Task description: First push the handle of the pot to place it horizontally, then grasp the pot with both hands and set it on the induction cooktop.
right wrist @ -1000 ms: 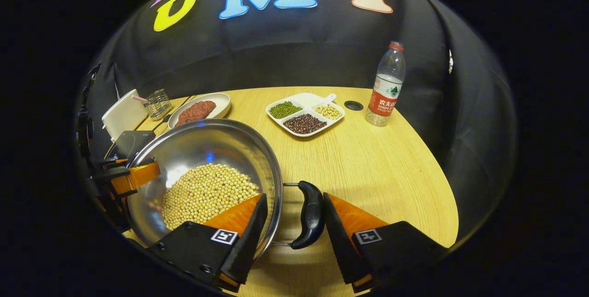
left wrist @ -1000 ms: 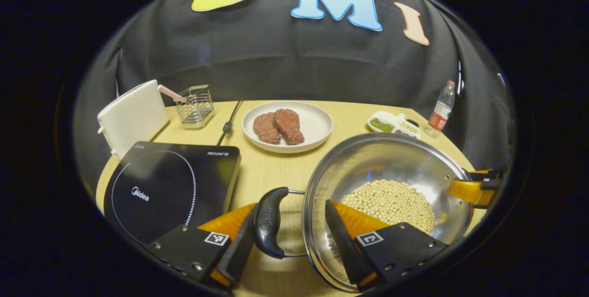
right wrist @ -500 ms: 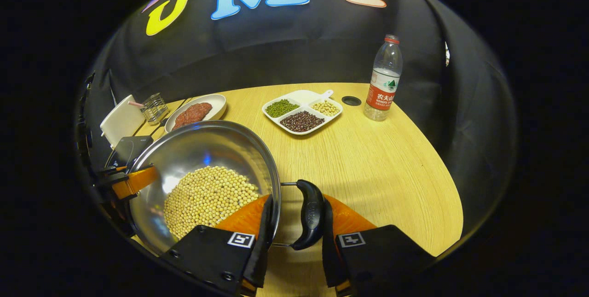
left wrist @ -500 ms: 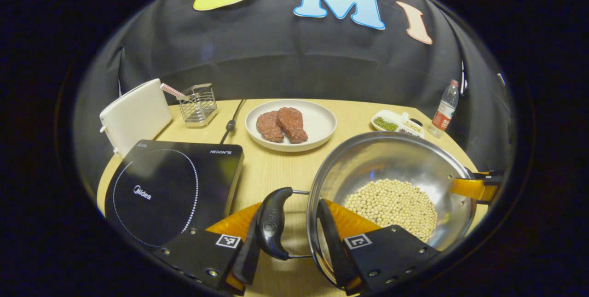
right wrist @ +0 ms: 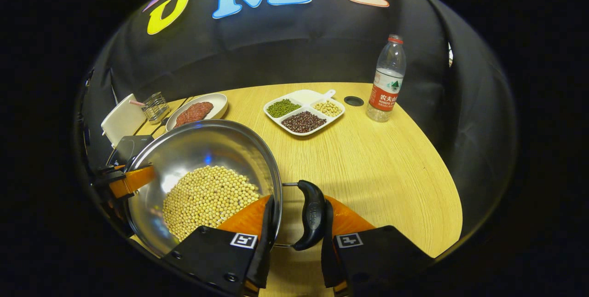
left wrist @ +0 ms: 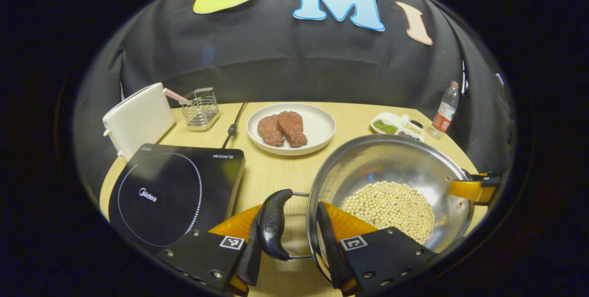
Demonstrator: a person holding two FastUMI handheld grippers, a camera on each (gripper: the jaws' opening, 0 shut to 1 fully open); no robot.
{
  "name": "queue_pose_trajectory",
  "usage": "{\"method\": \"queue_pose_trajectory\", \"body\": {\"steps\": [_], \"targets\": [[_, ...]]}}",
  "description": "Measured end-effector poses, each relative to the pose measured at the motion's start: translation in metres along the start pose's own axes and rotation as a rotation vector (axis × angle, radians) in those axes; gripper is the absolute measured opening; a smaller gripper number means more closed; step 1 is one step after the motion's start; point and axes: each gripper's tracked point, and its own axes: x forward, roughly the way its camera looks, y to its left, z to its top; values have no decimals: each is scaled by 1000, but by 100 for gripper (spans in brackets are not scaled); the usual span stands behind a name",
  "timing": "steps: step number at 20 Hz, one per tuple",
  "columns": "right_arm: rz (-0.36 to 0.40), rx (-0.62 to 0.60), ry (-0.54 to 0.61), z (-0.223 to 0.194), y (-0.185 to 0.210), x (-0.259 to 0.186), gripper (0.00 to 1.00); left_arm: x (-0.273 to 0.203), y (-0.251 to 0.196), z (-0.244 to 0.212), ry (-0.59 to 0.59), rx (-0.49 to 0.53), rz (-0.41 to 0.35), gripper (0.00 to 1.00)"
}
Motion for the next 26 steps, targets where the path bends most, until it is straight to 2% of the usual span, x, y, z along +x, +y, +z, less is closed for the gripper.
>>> {"method": "queue_pose_trajectory", "body": {"steps": [1, 3, 4, 6, 7, 10, 11, 12, 14, 16, 17, 18, 19, 20, 26], "targets": [[0, -3, -5, 3, 0, -3, 45, -1, 1, 2, -4, -1, -2, 60], [-4, 2, -11, 9, 3, -10, 48, -8, 4, 8, -10, -9, -7, 60], [-8, 0, -11, 11, 5, -14, 44, -12, 6, 12, -12, -11, -8, 60], [-15, 5, -20, 18, 10, -23, 48, -18, 9, 20, -20, -5, -16, 60], [-20, 9, -25, 20, 12, -27, 44, -22, 11, 25, -25, -7, -23, 60], [-38, 26, -41, 24, 25, -41, 44, -30, 20, 36, -36, 1, -46, 60], [-43, 34, -41, 24, 29, -44, 48, -32, 24, 38, -38, 11, -52, 60], [-48, 39, -41, 23, 33, -47, 44, -33, 28, 41, -40, 16, -58, 60], [-56, 46, -49, 24, 43, -53, 48, -38, 38, 44, -44, 19, -67, 60], [-57, 55, -54, 24, 54, -57, 48, -42, 49, 45, -50, 18, -69, 60], [-57, 57, -56, 24, 60, -59, 44, -44, 55, 46, -51, 18, -69, 60], [-57, 57, -58, 24, 67, -61, 48, -46, 62, 47, -53, 17, -70, 60], [-58, 57, -60, 24, 73, -63, 44, -48, 68, 47, -53, 15, -70, 60], [-57, 56, -62, 25, 79, -64, 48, -50, 75, 48, -56, 12, -71, 60], [-45, 45, -69, 30, 116, -67, 48, -58, 115, 49, -69, -4, -55, 60]]}}
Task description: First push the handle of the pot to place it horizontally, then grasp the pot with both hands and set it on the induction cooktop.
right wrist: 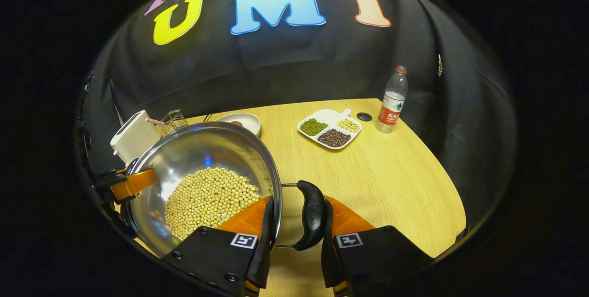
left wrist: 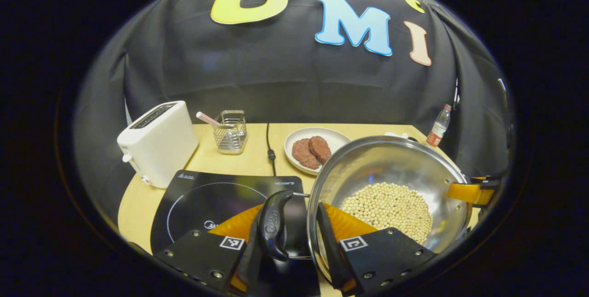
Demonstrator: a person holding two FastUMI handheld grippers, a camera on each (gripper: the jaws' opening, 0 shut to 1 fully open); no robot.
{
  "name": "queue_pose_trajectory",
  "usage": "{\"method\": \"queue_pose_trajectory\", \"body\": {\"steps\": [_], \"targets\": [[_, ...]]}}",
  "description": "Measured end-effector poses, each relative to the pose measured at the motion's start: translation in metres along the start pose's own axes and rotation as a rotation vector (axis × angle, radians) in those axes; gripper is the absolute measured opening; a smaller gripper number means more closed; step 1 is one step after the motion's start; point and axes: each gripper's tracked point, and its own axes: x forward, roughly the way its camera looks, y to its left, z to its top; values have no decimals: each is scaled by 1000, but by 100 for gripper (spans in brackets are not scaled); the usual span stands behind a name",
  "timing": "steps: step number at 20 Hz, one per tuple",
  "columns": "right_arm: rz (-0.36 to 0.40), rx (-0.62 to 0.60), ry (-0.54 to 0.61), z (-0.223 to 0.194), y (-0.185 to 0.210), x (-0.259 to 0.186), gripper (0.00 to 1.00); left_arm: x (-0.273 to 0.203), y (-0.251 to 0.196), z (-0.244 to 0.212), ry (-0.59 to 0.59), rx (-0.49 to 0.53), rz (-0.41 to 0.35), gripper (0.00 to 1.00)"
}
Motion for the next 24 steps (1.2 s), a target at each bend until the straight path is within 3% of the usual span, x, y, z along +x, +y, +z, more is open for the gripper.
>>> {"method": "queue_pose_trajectory", "body": {"steps": [4, 13, 14, 15, 16, 22, 24], "targets": [[15, -5, 3, -1, 26, 0, 48, -9, 28, -2, 3, -11, 17, 57], [44, -21, 11, -3, 81, 2, 48, -21, 88, -5, 1, -32, 51, 60], [47, -25, 12, -3, 88, 2, 44, -22, 95, -5, 1, -34, 54, 60], [50, -27, 11, -3, 94, 2, 48, -23, 102, -5, 0, -35, 57, 60], [53, -27, 11, -3, 100, 2, 48, -23, 109, -5, -3, -34, 59, 63], [72, -30, 23, -6, 140, 10, 44, -24, 151, -7, 1, -30, 82, 60], [77, -37, 26, -7, 152, 12, 47, -23, 163, -8, 2, -36, 90, 60]]}}
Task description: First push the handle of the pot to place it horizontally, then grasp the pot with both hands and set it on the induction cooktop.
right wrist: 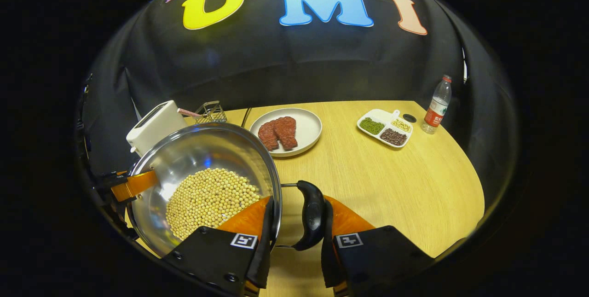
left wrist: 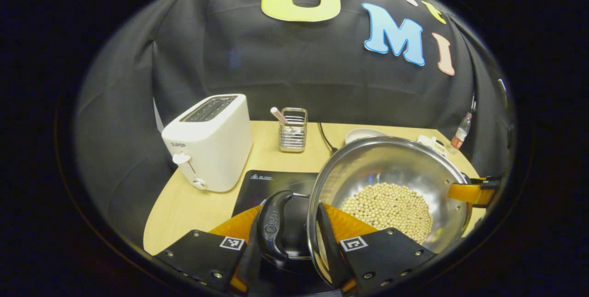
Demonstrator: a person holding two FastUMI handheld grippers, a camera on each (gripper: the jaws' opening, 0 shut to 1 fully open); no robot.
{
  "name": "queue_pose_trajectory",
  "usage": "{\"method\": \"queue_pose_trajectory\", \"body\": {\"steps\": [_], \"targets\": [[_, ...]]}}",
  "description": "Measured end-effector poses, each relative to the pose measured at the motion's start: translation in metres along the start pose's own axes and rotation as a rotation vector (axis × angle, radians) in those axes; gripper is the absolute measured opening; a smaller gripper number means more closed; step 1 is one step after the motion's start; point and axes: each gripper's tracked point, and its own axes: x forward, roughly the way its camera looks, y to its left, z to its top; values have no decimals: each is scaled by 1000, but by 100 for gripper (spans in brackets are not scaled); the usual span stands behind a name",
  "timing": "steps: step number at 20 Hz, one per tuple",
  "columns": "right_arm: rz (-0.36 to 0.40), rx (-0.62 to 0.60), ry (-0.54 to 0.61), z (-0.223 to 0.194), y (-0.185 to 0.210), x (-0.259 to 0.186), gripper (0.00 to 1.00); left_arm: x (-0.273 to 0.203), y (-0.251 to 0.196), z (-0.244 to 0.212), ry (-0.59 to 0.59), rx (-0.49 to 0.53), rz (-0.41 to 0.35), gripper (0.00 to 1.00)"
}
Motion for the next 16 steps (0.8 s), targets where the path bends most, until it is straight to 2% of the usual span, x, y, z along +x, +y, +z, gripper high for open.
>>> {"method": "queue_pose_trajectory", "body": {"steps": [1, 3, 4, 9, 10, 11, 16], "targets": [[2, -3, -1, 1, 5, 1, 48, 0, 6, 0, -2, -5, 3, 57], [3, -9, 0, 3, 15, 6, 44, 3, 18, -1, 0, -13, 8, 60], [5, -11, 3, 2, 21, 8, 48, 4, 24, -1, -1, -15, 11, 60], [11, -20, 13, 0, 49, 16, 47, 10, 53, -4, 6, -28, 22, 60], [12, -20, 17, -2, 54, 19, 44, 11, 58, -4, 7, -28, 24, 60], [13, -22, 21, -2, 59, 21, 48, 12, 63, -5, 9, -27, 26, 60], [18, -40, 28, -6, 78, 28, 48, 17, 85, -13, 20, -55, 39, 60]]}}
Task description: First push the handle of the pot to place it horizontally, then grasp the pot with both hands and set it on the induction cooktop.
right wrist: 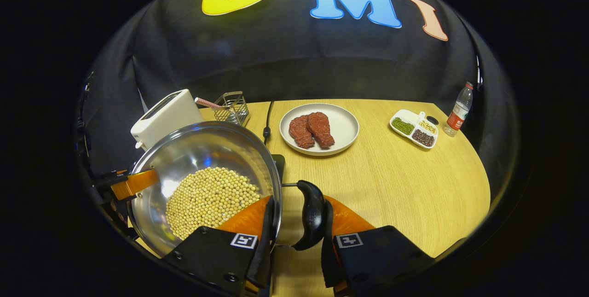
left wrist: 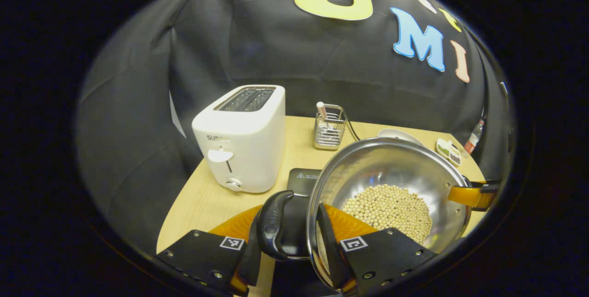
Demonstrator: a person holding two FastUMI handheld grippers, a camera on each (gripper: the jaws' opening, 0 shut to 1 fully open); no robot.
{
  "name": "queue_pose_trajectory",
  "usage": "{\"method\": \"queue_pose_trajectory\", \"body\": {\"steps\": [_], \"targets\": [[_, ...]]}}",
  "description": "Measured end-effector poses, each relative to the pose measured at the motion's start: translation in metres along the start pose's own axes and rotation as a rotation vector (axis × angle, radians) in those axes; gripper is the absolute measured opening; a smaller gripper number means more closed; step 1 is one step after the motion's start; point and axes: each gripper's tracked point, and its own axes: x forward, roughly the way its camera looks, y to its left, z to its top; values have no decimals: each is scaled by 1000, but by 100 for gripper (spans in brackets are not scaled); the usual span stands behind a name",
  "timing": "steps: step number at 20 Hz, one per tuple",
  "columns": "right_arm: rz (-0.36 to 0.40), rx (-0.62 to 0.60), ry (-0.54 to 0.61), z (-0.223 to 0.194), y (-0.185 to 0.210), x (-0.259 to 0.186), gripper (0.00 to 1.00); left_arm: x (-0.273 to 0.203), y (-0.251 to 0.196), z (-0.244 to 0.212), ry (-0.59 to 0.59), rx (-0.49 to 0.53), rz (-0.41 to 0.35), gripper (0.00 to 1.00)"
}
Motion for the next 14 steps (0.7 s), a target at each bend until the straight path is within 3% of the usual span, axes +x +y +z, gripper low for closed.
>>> {"method": "queue_pose_trajectory", "body": {"steps": [3, 7, 8, 9, 10, 11, 12, 13, 14], "targets": [[0, 0, -1, 0, 5, 3, 44, 1, 7, -5, 7, -11, 0, 60], [-2, -6, -3, -1, 7, 5, 50, 2, 11, -4, -1, -14, -3, 57], [3, -9, -6, -1, 9, 2, 47, 2, 11, -7, 1, -21, -1, 64], [6, -15, -10, 1, 9, 5, 51, 1, 12, -9, 5, -26, 5, 58], [20, -23, -24, 3, 10, 0, 53, 1, 13, -14, 14, -34, 18, 67], [22, -39, -62, 10, 12, -4, 63, 2, 15, -9, -15, -41, 38, 63], [34, -60, -100, 18, 13, -9, 60, -2, 14, -3, -49, -53, 52, 70], [35, -84, -135, 25, 12, -18, 79, -6, 14, 5, -85, -71, 63, 72], [37, -107, -169, 30, 11, -23, 97, -10, 14, 13, -119, -82, 75, 84]]}}
